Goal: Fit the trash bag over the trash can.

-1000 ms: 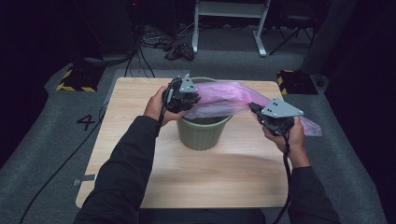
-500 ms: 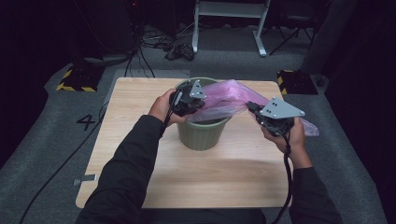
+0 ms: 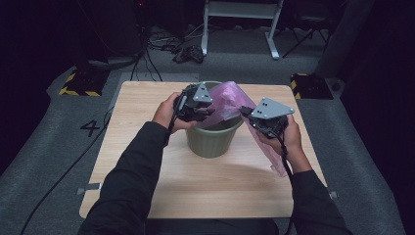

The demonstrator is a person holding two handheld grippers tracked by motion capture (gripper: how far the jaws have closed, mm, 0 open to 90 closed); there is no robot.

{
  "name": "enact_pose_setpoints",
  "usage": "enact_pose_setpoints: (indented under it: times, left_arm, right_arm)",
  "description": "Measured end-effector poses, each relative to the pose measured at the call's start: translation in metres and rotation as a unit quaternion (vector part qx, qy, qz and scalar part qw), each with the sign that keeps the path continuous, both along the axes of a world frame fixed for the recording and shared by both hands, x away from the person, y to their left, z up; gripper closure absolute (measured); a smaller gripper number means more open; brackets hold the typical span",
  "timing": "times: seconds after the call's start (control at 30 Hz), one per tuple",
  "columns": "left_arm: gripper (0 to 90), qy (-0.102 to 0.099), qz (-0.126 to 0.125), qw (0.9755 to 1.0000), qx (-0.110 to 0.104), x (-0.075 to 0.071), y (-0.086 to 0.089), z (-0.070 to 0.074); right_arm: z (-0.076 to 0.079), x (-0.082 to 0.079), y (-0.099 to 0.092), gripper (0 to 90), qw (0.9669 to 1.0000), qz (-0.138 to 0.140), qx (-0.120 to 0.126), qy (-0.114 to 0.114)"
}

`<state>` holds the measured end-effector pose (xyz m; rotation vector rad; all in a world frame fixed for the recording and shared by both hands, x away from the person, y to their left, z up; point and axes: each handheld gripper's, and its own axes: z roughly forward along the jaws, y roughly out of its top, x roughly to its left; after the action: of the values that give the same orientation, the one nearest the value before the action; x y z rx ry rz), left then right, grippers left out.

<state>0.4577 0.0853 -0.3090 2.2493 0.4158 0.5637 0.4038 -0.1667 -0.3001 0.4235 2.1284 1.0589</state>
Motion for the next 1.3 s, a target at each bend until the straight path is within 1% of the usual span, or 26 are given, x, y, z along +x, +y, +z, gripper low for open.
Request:
enact_pose_setpoints:
  times: [0.03, 0.1, 0.13, 0.17, 0.23, 0.3, 0.33, 0.43, 0.47, 0.5, 0.53, 0.57, 0.6, 0.67, 0.7, 0.8, 0.83, 0.87, 0.93, 0.97, 1.0, 1.07, 1.1, 1.17, 1.2, 1.3]
  left_arm:
    - [62.0, 0.001, -0.006, 1.0000, -0.008, -0.002, 0.004, 0.001]
    - [49.3, -0.001, -0.009, 0.9995, -0.031, -0.007, 0.009, 0.004]
    - [46.1, 0.000, -0.014, 0.9989, -0.044, -0.009, 0.009, 0.005]
    - [43.1, -0.003, -0.012, 0.9987, -0.050, -0.012, 0.009, 0.006]
    - [32.7, -0.013, -0.009, 0.9983, -0.057, -0.017, 0.004, 0.008]
    - [29.2, -0.016, -0.019, 0.9977, -0.063, -0.021, -0.002, 0.009]
    - [26.0, -0.016, -0.023, 0.9977, -0.062, -0.023, -0.006, 0.008]
    - [25.6, -0.021, -0.026, 0.9982, -0.049, -0.024, -0.015, 0.007]
    - [26.6, -0.025, -0.020, 0.9985, -0.045, -0.024, -0.018, 0.006]
    - [29.5, -0.030, -0.013, 0.9986, -0.040, -0.023, -0.021, 0.005]
    - [36.3, -0.039, -0.004, 0.9987, -0.033, -0.023, -0.023, 0.005]
    - [42.2, -0.043, 0.002, 0.9987, -0.029, -0.022, -0.025, 0.005]
    - [50.2, -0.043, 0.001, 0.9987, -0.028, -0.021, -0.026, 0.004]
    - [63.2, -0.057, 0.004, 0.9983, -0.014, -0.020, -0.028, 0.003]
    - [70.5, -0.059, 0.002, 0.9982, -0.013, -0.019, -0.028, 0.003]
    - [82.9, -0.065, 0.004, 0.9979, -0.004, -0.020, -0.032, 0.003]
    - [85.2, -0.072, 0.007, 0.9974, 0.004, -0.020, -0.033, 0.003]
    - [86.9, -0.075, 0.014, 0.9970, 0.013, -0.020, -0.035, 0.003]
    - [88.6, -0.077, 0.018, 0.9966, 0.022, -0.020, -0.037, 0.002]
    - [88.8, -0.076, 0.020, 0.9967, 0.021, -0.020, -0.037, 0.002]
    - [89.0, -0.075, 0.023, 0.9966, 0.022, -0.019, -0.036, 0.002]
    - [89.3, -0.073, 0.028, 0.9966, 0.023, -0.018, -0.034, 0.002]
    - [89.3, -0.074, 0.029, 0.9965, 0.024, -0.017, -0.032, 0.002]
    - [89.4, -0.066, 0.032, 0.9970, 0.023, -0.016, -0.030, 0.000]
    - [89.4, -0.066, 0.032, 0.9970, 0.027, -0.015, -0.028, 0.000]
    - [89.5, -0.056, 0.035, 0.9975, 0.023, -0.014, -0.024, -0.003]
  right_arm:
    - [-0.001, 0.001, 0.000, 90.0, 1.0000, 0.001, 0.000, 0.001]
    - [-0.003, 0.002, -0.001, 90.0, 1.0000, -0.001, 0.001, 0.005]
    - [-0.003, 0.002, -0.001, 90.0, 1.0000, -0.001, 0.002, 0.005]
    - [-0.003, 0.002, -0.001, 90.0, 1.0000, 0.001, 0.003, 0.005]
    - [-0.003, 0.002, 0.001, 90.0, 1.0000, 0.005, 0.005, 0.005]
    - [-0.002, 0.001, 0.002, 90.0, 1.0000, 0.006, 0.006, 0.004]
    - [-0.001, 0.000, 0.002, 90.0, 0.9999, 0.007, 0.008, 0.004]
    - [0.000, 0.000, 0.003, 90.0, 0.9999, 0.010, 0.010, 0.003]
    - [0.000, 0.000, 0.003, 90.0, 0.9999, 0.012, 0.012, 0.004]
    - [0.000, -0.001, 0.003, 90.0, 0.9998, 0.014, 0.013, 0.005]
    - [0.000, -0.001, 0.003, 90.0, 0.9997, 0.017, 0.016, 0.005]
    - [0.000, -0.001, 0.003, 90.0, 0.9996, 0.019, 0.018, 0.006]
    - [0.001, -0.002, 0.003, 90.0, 0.9996, 0.021, 0.018, 0.006]
    - [0.001, -0.003, 0.003, 90.0, 0.9996, 0.023, 0.017, 0.007]
    - [0.001, -0.003, 0.003, 90.0, 0.9995, 0.024, 0.017, 0.007]
    - [0.000, -0.004, 0.004, 89.8, 0.9994, 0.028, 0.018, 0.011]
    - [-0.001, -0.004, 0.004, 89.2, 0.9994, 0.027, 0.017, 0.012]
    - [-0.001, -0.004, 0.005, 86.3, 0.9994, 0.027, 0.018, 0.012]
    - [-0.002, -0.004, 0.003, 71.6, 0.9994, 0.016, 0.030, 0.011]
    - [-0.002, -0.005, 0.002, 69.9, 0.9991, 0.013, 0.037, 0.015]
    - [-0.002, -0.006, 0.000, 66.3, 0.9988, 0.019, 0.040, 0.020]
    - [-0.004, -0.009, -0.002, 54.7, 0.9986, 0.023, 0.041, 0.024]
    - [-0.005, -0.011, -0.004, 49.9, 0.9985, 0.022, 0.041, 0.030]
    - [-0.009, -0.016, -0.007, 40.6, 0.9982, 0.022, 0.040, 0.038]
    - [-0.011, -0.018, -0.010, 36.5, 0.9981, 0.021, 0.042, 0.041]
    - [-0.021, -0.025, -0.019, 28.7, 0.9976, 0.024, 0.047, 0.045]
